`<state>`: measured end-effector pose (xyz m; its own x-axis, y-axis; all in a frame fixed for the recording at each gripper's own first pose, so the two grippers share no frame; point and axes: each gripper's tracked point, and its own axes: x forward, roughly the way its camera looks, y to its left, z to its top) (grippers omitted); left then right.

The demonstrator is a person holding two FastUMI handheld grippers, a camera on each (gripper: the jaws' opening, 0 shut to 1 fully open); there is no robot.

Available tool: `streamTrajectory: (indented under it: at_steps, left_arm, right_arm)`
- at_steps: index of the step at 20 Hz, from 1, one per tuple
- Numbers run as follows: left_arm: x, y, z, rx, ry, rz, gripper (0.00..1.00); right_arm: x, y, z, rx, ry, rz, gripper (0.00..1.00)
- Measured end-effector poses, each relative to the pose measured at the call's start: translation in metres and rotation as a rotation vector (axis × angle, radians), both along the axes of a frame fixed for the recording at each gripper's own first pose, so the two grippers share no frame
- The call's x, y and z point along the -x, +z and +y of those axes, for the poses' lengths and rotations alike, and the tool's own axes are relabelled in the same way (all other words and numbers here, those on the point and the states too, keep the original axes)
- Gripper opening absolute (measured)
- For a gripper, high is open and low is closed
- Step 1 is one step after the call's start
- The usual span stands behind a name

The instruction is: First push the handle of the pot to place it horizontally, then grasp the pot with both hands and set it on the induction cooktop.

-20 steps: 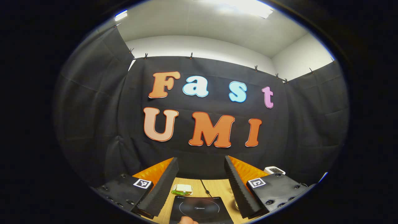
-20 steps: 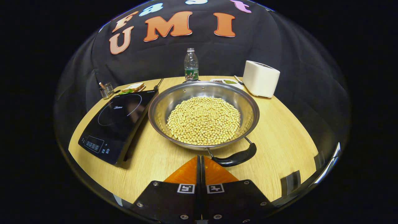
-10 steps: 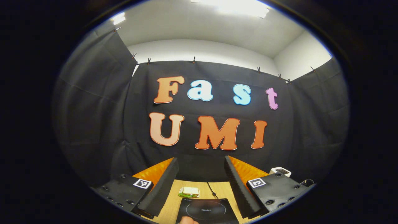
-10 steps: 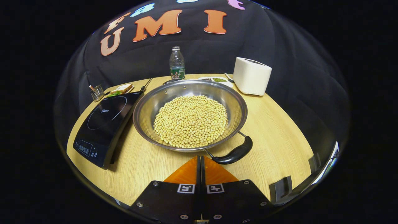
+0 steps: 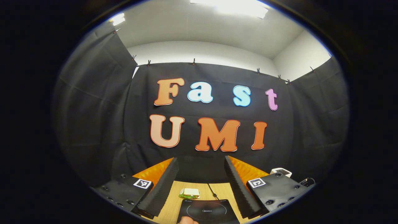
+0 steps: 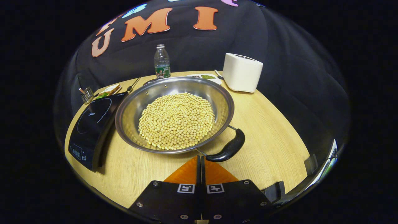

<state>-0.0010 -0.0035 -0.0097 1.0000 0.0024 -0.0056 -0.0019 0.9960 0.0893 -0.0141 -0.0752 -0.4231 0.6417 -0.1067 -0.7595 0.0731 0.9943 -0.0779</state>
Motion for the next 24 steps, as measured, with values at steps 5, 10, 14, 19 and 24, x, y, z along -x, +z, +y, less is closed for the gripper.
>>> streamTrajectory:
  at_steps: [5, 10, 14, 19, 24]
  left_arm:
    - [-0.008, -0.002, -0.001, 0.000, 0.003, 0.001, 0.96]
    - [-0.014, -0.008, -0.004, 0.013, -0.008, 0.015, 0.98]
    - [-0.022, -0.009, 0.001, 0.012, 0.005, 0.020, 0.98]
    - [-0.030, -0.008, -0.003, 0.008, 0.008, 0.015, 0.98]
    - [-0.036, -0.015, -0.018, 0.029, -0.028, 0.031, 0.99]
  right_arm:
    - [-0.008, -0.001, -0.016, -0.034, -0.064, -0.001, 0.00]
    - [-0.027, -0.001, -0.037, -0.028, -0.114, -0.009, 0.00]
    - [-0.043, -0.002, -0.053, -0.066, -0.151, -0.007, 0.00]
    - [-0.064, -0.004, -0.070, -0.082, -0.189, -0.011, 0.00]
    - [-0.083, -0.004, -0.082, -0.086, -0.206, -0.017, 0.00]
